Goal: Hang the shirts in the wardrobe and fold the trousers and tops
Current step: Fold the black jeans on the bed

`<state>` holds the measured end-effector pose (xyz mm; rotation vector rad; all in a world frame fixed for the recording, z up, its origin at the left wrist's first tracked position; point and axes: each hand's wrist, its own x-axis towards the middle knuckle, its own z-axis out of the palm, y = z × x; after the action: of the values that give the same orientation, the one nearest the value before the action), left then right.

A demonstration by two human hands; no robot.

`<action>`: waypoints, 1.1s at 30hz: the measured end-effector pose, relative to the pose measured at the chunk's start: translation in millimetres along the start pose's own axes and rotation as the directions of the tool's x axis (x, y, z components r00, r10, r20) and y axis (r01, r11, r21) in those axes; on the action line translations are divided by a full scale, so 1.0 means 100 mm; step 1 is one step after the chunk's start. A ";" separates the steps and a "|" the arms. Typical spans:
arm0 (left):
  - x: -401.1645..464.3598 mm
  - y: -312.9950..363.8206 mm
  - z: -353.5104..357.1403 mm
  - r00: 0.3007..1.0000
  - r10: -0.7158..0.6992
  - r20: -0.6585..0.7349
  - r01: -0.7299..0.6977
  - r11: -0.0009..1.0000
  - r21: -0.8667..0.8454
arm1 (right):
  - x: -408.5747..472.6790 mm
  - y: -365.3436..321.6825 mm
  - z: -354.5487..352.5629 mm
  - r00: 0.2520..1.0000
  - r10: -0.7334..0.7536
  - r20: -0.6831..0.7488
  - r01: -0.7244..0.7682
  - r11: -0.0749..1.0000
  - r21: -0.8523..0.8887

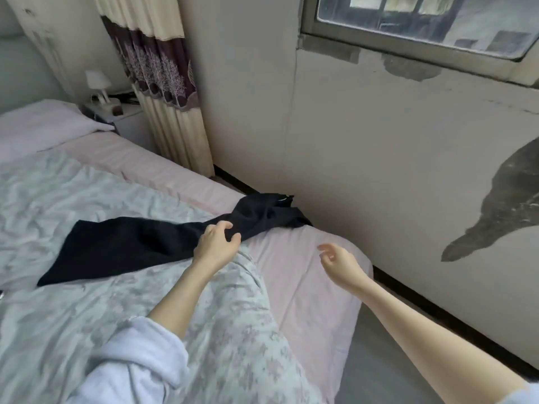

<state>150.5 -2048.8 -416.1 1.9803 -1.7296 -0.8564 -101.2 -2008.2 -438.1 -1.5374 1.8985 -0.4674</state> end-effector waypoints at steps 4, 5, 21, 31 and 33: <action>1.50 0.02 0.46 0.994 -0.108 0.021 0.107 0.994 0.020 | 1.60 0.16 0.30 0.999 0.012 0.049 -0.009 0.999 -0.049; 1.87 -0.02 0.60 0.993 -0.115 0.015 0.114 0.993 0.032 | 1.99 0.24 0.42 0.999 0.000 0.048 0.003 0.999 -0.051; 4.53 -1.12 2.71 0.983 -0.157 -0.096 0.181 0.913 0.366 | 4.56 1.23 2.22 0.985 -0.169 -0.028 0.149 0.925 -0.350; 3.33 -0.80 2.51 0.963 -0.074 -0.259 0.120 0.978 0.169 | 3.62 1.36 1.84 0.946 -0.137 -0.293 0.164 0.984 0.069; 2.90 -0.75 2.37 0.950 -0.131 -0.282 0.168 0.980 0.110 | 3.28 1.32 1.74 0.952 -0.153 -0.265 0.176 0.982 0.065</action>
<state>68.3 -2293.1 -697.7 2.2212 -1.5275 -0.4919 -116.5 -2269.8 -732.9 -1.6490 1.9190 -0.8524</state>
